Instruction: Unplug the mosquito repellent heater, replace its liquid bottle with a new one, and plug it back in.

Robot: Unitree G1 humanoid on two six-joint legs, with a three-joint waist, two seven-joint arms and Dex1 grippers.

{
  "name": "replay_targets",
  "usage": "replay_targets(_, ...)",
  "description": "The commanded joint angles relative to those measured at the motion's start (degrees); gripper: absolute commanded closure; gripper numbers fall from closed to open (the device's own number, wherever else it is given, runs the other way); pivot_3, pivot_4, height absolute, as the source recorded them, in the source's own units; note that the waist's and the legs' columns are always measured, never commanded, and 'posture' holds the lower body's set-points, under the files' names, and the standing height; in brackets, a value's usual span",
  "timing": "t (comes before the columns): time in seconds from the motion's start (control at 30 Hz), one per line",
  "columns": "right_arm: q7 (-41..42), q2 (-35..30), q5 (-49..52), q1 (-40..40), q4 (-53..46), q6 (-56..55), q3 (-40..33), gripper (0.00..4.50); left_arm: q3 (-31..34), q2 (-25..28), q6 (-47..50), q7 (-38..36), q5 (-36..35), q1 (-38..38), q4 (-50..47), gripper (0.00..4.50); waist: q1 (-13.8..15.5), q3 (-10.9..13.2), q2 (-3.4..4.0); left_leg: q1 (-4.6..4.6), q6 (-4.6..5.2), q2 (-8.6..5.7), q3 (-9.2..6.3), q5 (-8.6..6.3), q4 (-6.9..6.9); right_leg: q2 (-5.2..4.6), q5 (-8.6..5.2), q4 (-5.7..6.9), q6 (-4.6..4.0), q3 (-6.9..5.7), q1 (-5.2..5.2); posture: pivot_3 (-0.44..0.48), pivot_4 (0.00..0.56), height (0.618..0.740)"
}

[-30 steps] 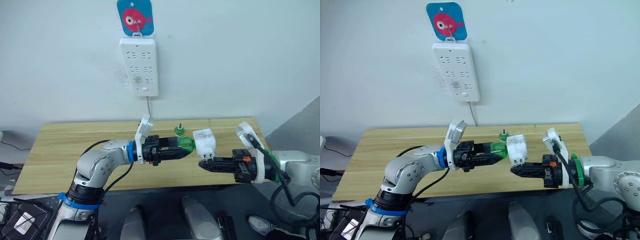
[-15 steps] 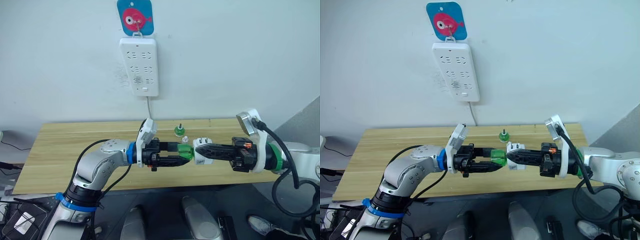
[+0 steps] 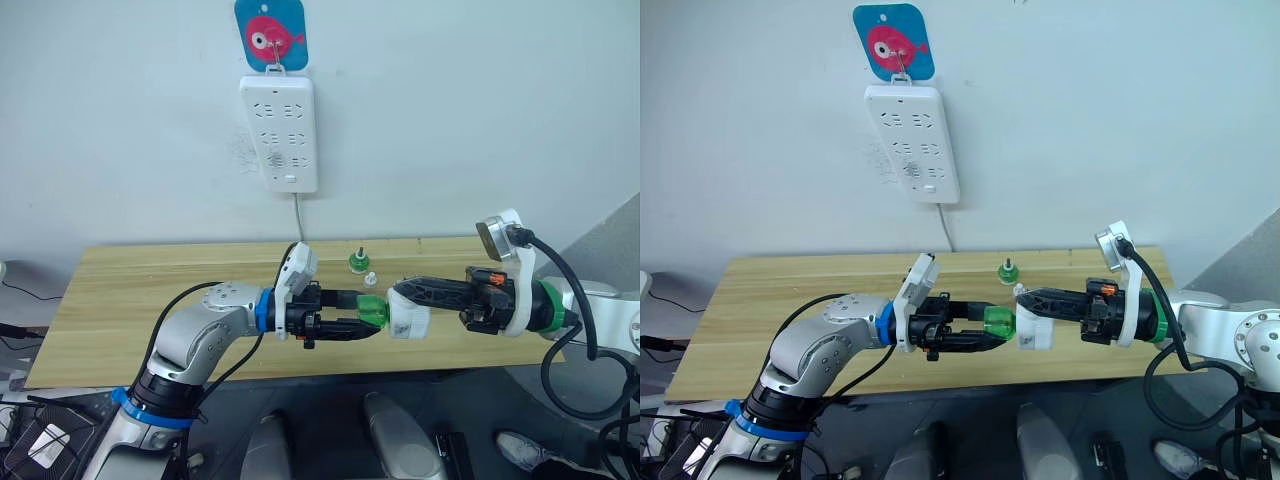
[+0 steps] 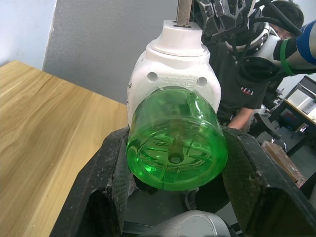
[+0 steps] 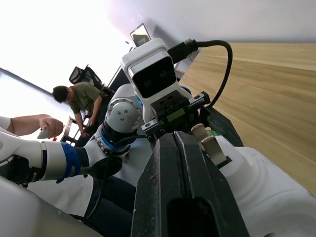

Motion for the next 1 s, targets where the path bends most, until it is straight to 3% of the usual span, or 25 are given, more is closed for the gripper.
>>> replay_targets(0.03,-1.18,0.06,-1.92,-0.13,0.08,-1.14,-0.58,4.5,-0.63,-0.8,-1.46,-2.02,-1.49,0.06,-3.9,2.19,0.0,0.0,0.0,0.0,0.0,0.0,0.0,0.0,0.0,0.0,0.0,0.0,0.0,0.0,0.0,-0.3,0.213,0.74)
replay_targets(0.2,1.92,-1.55,1.79,0.97,-2.65,-0.97,-3.53,4.5,0.93,-1.65,2.17,0.62,-3.12,0.21,-1.88,2.19,-0.01,0.0,0.0,0.0,0.0,0.0,0.0,0.0,0.0,0.0,0.0,0.0,0.0,0.0,0.0,-0.306,0.213,0.74)
replay_targets(0.27,2.08,-3.2,5.32,3.29,-3.61,-1.77,-6.97,4.5,4.4,-3.67,6.16,4.62,-6.45,0.26,1.16,2.19,0.08,0.0,0.0,-0.01,0.0,0.0,0.0,0.0,0.0,0.0,0.0,0.0,0.0,0.0,0.0,-0.315,0.215,0.74)
replay_targets(0.33,1.15,-3.62,6.31,6.93,-3.41,-3.65,-11.25,4.13,8.3,-6.04,9.01,9.22,-9.2,0.32,3.98,2.19,0.14,0.0,-0.01,-0.04,0.0,0.0,-0.02,0.0,0.0,0.0,0.0,0.0,0.01,-0.04,0.0,-0.318,0.215,0.74)
replay_targets(0.5,-2.29,-0.68,3.49,15.07,-5.17,-8.66,-15.71,2.5,15.6,-9.73,12.37,17.36,-13.08,-0.19,7.03,2.19,0.0,-0.01,-0.02,-0.05,0.0,-0.01,-0.03,0.0,0.05,0.0,0.0,0.01,0.01,-0.02,0.01,-0.322,0.209,0.74)
replay_targets(0.67,-5.99,6.23,-7.81,17.27,-7.52,-13.42,-11.66,0.64,18.41,-12.48,19.09,22.06,-20.41,0.8,5.17,2.19,-0.19,-0.06,-0.01,-0.02,0.0,-0.02,0.0,0.0,0.05,0.0,0.01,0.03,0.02,0.01,0.01,-0.322,0.207,0.74)
replay_targets(0.73,-9.01,11.8,-13.33,17.0,-7.31,-16.59,-8.65,0.0,20.62,-15.85,23.51,27.62,-28.09,1.25,5.01,2.19,-0.2,-0.06,-0.01,-0.02,0.0,-0.01,-0.02,0.0,0.06,0.0,0.01,0.02,0.02,-0.01,0.01,-0.321,0.207,0.74)
replay_targets(0.8,-12.22,17.08,-17.69,16.46,-6.32,-19.74,-7.25,0.0,22.62,-19.08,26.12,33.88,-35.22,1.39,5.46,2.19,-0.2,-0.06,-0.01,-0.03,0.0,0.0,-0.03,0.0,0.06,0.0,0.01,0.03,0.02,-0.03,0.01,-0.323,0.208,0.74)
replay_targets(1.0,-14.14,25.36,-16.37,14.95,-6.95,-22.36,-6.01,0.0,24.93,-23.73,25.8,48.43,-47.66,1.14,6.94,2.19,-0.22,-0.08,0.02,-0.03,0.0,-0.01,-0.03,0.0,0.06,0.0,0.02,0.05,0.03,0.0,0.01,-0.334,0.207,0.74)
